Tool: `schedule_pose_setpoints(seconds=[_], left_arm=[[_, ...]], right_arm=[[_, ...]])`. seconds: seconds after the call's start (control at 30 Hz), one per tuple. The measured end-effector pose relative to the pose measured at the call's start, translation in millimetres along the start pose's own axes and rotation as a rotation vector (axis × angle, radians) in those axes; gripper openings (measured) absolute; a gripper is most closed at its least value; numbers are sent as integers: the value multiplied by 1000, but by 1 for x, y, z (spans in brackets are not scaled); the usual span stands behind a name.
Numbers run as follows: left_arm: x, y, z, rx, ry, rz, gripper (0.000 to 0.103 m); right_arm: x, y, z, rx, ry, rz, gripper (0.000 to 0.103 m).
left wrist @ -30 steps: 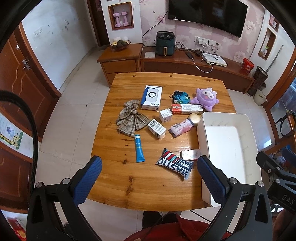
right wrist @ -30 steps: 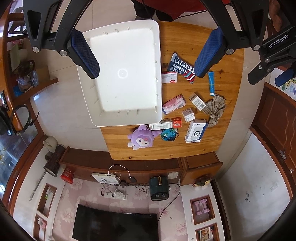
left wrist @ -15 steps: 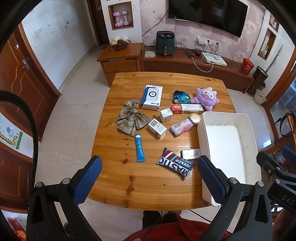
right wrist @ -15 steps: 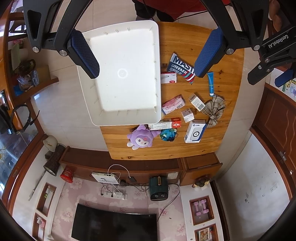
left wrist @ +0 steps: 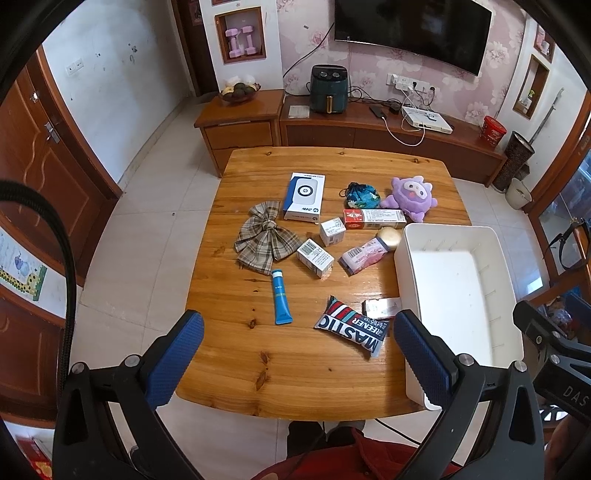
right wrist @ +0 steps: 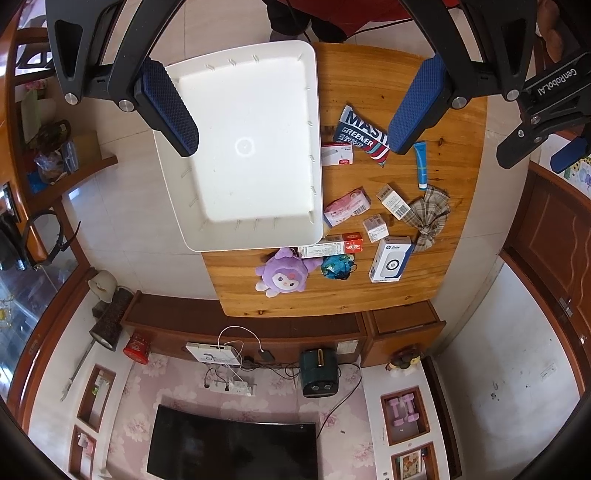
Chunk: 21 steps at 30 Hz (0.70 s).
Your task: Organize objects
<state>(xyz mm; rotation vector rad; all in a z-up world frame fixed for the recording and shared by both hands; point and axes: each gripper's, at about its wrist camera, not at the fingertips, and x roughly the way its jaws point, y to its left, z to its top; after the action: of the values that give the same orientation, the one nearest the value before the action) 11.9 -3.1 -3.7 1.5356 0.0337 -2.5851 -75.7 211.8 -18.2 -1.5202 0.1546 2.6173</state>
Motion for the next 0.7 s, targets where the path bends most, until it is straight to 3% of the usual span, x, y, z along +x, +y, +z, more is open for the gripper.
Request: schedule_pose_setpoints(seconds=[0.7], left_arm=[[-3,2,-5,-54,-18,53,102]], right_arm=[[-5,-11,3,-17,-33,8,103]])
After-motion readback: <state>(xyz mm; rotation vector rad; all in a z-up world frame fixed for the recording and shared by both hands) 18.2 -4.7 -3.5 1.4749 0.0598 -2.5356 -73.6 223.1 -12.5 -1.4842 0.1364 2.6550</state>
